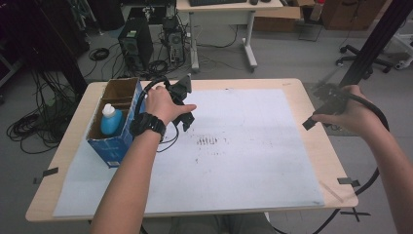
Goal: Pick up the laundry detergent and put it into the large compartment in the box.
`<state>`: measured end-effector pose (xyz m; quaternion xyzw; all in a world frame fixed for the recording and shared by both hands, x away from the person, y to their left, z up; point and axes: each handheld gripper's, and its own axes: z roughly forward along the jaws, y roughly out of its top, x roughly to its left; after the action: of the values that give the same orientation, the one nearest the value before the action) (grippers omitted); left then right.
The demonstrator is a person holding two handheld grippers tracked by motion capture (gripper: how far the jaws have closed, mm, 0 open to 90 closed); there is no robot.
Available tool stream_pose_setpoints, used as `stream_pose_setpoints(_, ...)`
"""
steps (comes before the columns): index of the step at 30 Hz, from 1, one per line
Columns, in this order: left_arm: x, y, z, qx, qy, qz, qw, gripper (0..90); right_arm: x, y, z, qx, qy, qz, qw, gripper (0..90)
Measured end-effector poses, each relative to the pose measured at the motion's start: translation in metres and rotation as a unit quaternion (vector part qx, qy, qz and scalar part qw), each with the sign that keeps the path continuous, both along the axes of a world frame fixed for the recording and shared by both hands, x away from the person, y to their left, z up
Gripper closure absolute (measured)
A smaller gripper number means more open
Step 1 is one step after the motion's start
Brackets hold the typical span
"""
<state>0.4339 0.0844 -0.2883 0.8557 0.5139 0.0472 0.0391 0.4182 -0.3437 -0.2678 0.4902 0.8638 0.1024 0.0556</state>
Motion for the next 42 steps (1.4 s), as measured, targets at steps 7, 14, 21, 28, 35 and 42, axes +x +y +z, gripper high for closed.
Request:
stream_pose_setpoints(7,0.000,-0.001,-0.006,0.004,0.002,-0.002,1.0000,13.3,0.000,0.000,0.000,0.001,0.000,0.000,1.0000,15.7)
stream_pose_setpoints(14,-0.001,-0.002,-0.013,0.001,0.005,-0.003,1.0000,13.3,-0.001,0.001,-0.003,0.000,0.003,0.001,1.0000,15.6)
stream_pose_setpoints(21,-0.001,-0.002,-0.019,0.001,0.009,-0.004,1.0000,13.2,-0.001,0.001,-0.004,-0.001,0.004,0.001,1.0000,15.6)
stream_pose_setpoints(28,-0.001,-0.004,-0.023,-0.001,0.011,-0.004,0.9999,13.2,-0.001,0.001,-0.006,-0.001,0.005,0.002,1.0000,15.6)
stream_pose_setpoints(35,-0.001,-0.005,-0.023,-0.004,0.010,-0.004,0.9999,13.2,-0.001,0.001,-0.006,-0.001,0.005,0.002,1.0000,15.6)
stream_pose_setpoints(42,-0.003,-0.005,-0.022,-0.008,0.009,-0.003,0.9999,13.2,-0.003,0.003,-0.006,-0.002,0.005,0.004,1.0000,15.6)
